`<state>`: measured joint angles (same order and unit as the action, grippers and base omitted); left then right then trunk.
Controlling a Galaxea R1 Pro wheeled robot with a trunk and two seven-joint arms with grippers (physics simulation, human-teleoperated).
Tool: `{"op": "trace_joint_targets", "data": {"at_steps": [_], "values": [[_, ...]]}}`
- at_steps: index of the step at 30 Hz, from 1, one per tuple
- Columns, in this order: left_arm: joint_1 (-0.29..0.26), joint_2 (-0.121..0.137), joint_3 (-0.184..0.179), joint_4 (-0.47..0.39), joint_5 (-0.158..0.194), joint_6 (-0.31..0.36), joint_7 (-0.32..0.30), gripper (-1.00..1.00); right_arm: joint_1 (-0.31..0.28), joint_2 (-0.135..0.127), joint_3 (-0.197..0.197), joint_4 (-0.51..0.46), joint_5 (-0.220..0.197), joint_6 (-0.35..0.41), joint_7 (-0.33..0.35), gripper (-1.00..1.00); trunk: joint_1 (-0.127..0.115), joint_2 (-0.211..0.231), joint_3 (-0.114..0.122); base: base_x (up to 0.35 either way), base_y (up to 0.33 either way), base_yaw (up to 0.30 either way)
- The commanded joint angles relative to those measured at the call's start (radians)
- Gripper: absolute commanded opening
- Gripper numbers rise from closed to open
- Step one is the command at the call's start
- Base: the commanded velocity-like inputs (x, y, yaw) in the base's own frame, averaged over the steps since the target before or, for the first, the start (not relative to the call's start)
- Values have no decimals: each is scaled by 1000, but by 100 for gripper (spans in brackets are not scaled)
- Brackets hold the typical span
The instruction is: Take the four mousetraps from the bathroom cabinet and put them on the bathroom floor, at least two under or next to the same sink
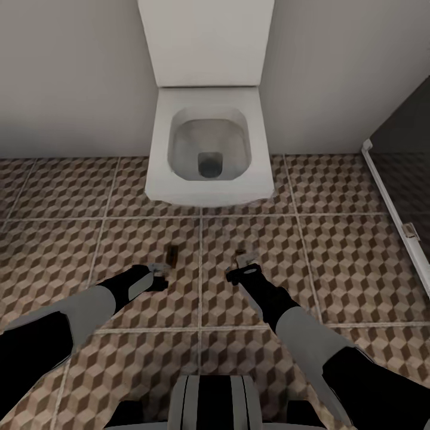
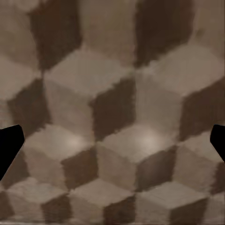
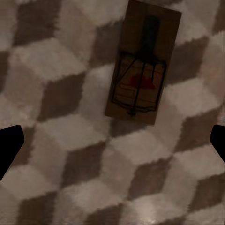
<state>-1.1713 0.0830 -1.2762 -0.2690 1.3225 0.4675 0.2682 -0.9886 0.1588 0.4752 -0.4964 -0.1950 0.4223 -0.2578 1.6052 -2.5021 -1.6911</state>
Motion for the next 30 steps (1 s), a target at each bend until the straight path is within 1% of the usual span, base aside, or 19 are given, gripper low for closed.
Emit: {"op": "trace_joint_targets", "data": {"at_steps": [1,25,30], "values": [[-1,1,-6,-4,11,2,9,100,-1,-1,8,-1,-11,4,-9,100,-1,0,-1,-319,0,0],[-1,1,-6,-3,11,1,9,100,-1,1,8,-1,-11,4,-9,100,-1,0,-1,-333,0,0],[-1,1,-6,-4,11,1,9,100,-1,1,8,-1,-11,4,-9,100,-1,0,-1,-256,0,0]]}}
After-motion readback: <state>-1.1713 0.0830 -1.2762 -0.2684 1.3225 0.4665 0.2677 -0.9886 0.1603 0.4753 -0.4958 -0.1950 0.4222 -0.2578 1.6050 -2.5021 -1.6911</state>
